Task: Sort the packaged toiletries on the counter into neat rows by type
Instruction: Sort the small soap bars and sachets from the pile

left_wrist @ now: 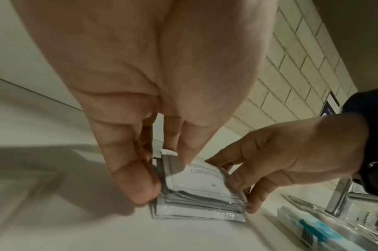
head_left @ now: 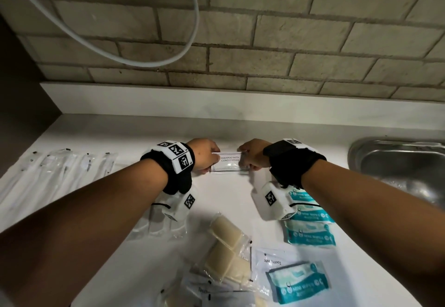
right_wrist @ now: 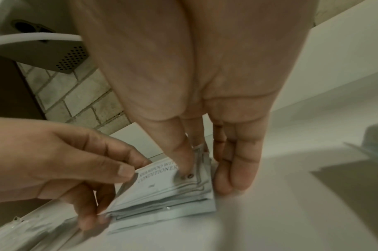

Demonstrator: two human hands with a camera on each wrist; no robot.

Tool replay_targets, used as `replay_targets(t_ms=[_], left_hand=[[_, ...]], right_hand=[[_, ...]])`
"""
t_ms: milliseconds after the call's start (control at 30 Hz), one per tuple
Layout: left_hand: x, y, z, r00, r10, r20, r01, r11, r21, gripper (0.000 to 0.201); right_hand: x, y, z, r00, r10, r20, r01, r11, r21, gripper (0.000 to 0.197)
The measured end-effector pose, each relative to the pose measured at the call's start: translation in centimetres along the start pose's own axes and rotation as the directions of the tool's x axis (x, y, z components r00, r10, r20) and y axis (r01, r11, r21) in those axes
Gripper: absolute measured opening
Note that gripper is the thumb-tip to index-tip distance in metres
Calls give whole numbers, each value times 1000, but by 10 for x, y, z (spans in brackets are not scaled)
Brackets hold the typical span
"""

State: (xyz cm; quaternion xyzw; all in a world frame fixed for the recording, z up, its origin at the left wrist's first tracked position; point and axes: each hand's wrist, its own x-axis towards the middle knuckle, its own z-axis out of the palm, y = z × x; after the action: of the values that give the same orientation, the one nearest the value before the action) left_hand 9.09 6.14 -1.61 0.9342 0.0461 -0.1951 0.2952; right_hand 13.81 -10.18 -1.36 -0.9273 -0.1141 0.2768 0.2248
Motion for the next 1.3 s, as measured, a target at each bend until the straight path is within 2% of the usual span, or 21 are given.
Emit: replay_targets(t_ms=[67, 167, 233, 300, 433, 600, 867, 1000, 1167, 1233, 1300], left_hand=[[0, 1, -1, 1000, -17, 2, 17, 1000, -15, 31], [1, 1, -4, 1000, -3, -14, 5, 993, 116, 60], [1, 2, -4, 999, 33, -7, -31, 978, 204, 80], [1, 4, -2, 999, 53, -9, -48, 953, 300, 88], [7, 9, 7, 997, 75, -31, -55, 908, 415, 77], [9, 14, 7, 998, 66, -23, -49, 897, 440, 54], [13, 12, 6, 997, 80, -12, -67, 895, 441, 49], [12, 12, 7, 997, 80, -19, -64, 899, 433, 55], [2, 11, 5, 998, 60, -23, -45, 911, 411, 91], [-11, 12, 0, 997, 65, -46, -41, 915, 400, 98], [-29, 13, -7, 989, 112, -95, -70, 928, 367, 97]], right_hand=[[-2, 0, 1, 1000, -11, -23, 11, 1000, 25, 60], [-9, -2, -3, 997, -71, -40, 68, 996, -66, 67], [-14, -6, -5, 994, -113, -15, 107, 970, -219, 73], [-19, -10, -4, 991, -131, 21, 130, 919, -371, 79], [-16, -15, 6, 993, -111, 28, 110, 863, -494, 61], [-10, -18, 10, 995, -104, 0, 87, 833, -546, 51], [-7, -15, 13, 992, -121, -45, 78, 841, -536, 46], [-8, -15, 12, 992, -112, -55, 69, 857, -511, 51], [-17, -16, 12, 996, -78, -46, 49, 890, -454, 88], [-25, -17, 14, 993, -87, -84, 42, 901, -432, 96], [-40, -20, 15, 976, -149, -159, 66, 898, -436, 94]])
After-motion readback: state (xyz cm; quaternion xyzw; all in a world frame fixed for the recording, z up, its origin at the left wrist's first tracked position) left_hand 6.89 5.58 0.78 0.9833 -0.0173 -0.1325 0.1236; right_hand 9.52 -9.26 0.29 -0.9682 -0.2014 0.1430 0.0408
